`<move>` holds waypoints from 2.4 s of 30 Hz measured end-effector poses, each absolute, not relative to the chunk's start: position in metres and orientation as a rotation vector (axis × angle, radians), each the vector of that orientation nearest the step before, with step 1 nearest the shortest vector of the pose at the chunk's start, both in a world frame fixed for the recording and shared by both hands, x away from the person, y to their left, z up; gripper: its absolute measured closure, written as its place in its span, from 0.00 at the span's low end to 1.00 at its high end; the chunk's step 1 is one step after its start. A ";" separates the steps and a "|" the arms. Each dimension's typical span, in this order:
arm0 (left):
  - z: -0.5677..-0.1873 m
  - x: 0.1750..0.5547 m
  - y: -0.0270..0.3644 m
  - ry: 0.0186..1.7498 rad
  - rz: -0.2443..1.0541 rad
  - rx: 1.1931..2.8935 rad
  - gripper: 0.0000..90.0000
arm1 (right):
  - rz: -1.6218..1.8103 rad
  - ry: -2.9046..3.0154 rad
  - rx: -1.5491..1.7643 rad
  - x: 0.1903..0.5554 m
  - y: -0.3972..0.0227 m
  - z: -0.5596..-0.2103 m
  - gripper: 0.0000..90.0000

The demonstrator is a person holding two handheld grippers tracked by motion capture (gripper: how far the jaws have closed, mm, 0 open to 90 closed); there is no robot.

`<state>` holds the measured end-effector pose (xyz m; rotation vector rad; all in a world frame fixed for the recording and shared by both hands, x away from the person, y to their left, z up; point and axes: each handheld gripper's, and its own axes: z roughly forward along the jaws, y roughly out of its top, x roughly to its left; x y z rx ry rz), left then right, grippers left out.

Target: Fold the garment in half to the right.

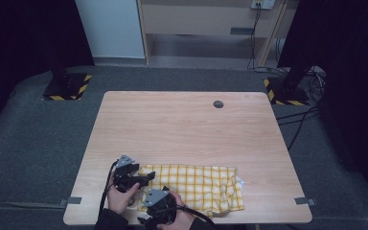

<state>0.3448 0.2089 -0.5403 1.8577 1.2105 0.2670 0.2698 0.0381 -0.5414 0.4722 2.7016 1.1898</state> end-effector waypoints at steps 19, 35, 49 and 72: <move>-0.541 0.348 0.208 1.254 0.255 1.818 0.60 | 1.226 2.618 0.551 0.271 0.034 -0.541 0.47; -0.544 0.351 0.203 1.309 0.183 1.771 0.86 | 1.220 2.580 0.540 0.270 0.034 -0.541 0.82; -0.541 0.351 0.205 1.306 0.153 1.747 0.88 | 1.256 2.550 0.589 0.271 0.028 -0.539 0.94; -0.503 0.340 0.197 1.207 0.144 1.704 0.88 | 1.377 2.491 0.580 0.265 0.006 -0.499 0.94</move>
